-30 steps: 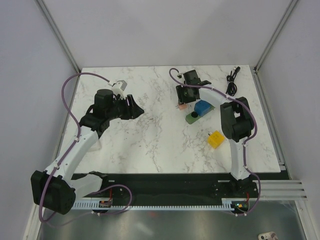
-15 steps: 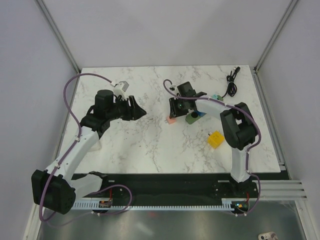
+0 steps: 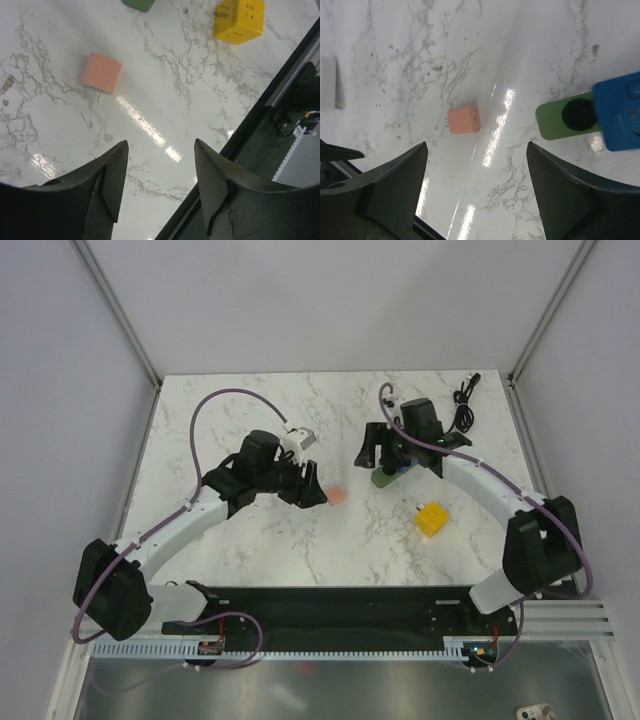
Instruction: Insert the plug
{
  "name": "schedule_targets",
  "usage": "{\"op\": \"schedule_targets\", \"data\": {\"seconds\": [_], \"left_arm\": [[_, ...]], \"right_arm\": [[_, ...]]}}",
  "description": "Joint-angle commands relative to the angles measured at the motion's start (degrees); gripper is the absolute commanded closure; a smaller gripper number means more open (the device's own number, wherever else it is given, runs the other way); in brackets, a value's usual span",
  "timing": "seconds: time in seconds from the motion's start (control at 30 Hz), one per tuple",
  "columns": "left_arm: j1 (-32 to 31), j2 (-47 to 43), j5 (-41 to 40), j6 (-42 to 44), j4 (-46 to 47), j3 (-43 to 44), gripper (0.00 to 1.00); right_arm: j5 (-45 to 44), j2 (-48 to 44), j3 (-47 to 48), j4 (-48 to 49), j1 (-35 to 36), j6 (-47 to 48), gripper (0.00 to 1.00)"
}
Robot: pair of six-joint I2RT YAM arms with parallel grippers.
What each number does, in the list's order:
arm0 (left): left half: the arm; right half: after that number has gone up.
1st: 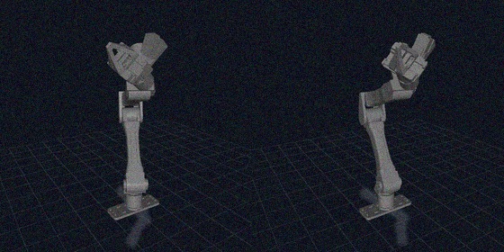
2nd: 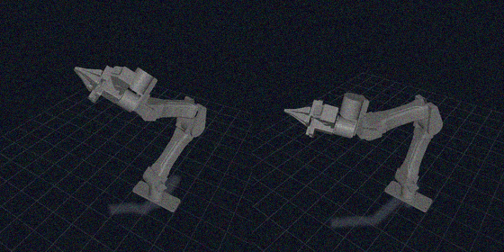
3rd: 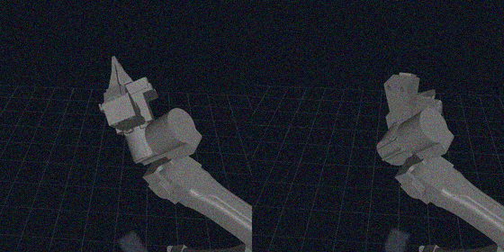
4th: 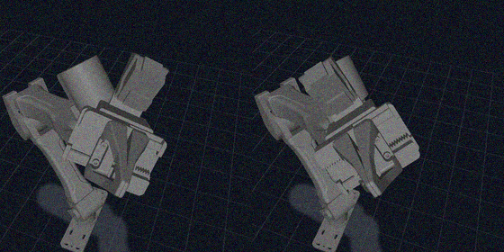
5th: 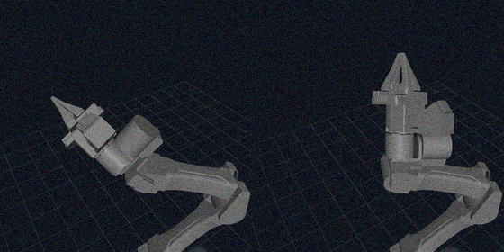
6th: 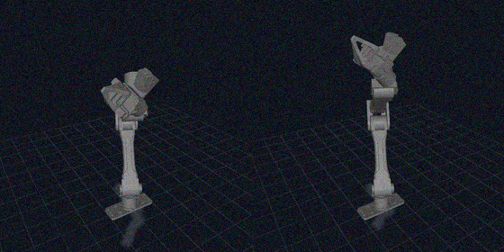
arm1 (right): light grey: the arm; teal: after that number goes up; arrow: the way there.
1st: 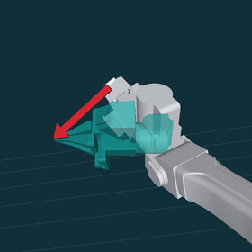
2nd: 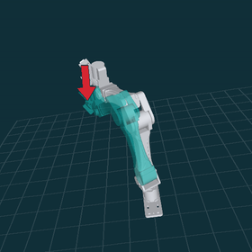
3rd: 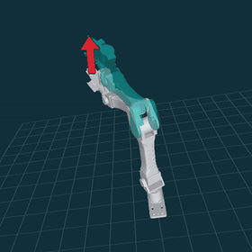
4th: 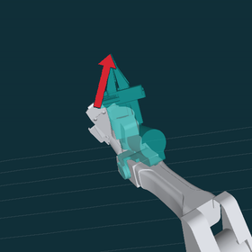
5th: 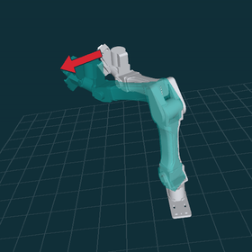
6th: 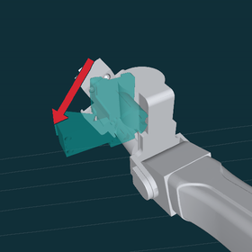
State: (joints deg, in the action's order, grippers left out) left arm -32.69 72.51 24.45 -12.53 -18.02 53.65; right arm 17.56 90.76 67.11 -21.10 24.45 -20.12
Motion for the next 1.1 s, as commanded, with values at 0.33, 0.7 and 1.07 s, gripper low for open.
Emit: {"op": "schedule_targets", "data": {"seconds": [0.33,0.7,1.07], "left_arm": [[-3.0,18.88,-10.12,24.3,-4.83,13.67,0.32],[-5.01,33.83,-3.26,30.11,-8.96,25.62,0.32],[-5.98,40.25,-5.37,31.34,-10.37,25.9,0.32]], "right_arm": [[0.99,-22.11,-1.99,0.45,-10.29,-7.3,0.02],[6.78,-27.13,-2.07,0.89,-15.92,-7.92,0.02],[8.28,-29.15,-1.99,0.89,-16.62,-8.44,0.02]]}}
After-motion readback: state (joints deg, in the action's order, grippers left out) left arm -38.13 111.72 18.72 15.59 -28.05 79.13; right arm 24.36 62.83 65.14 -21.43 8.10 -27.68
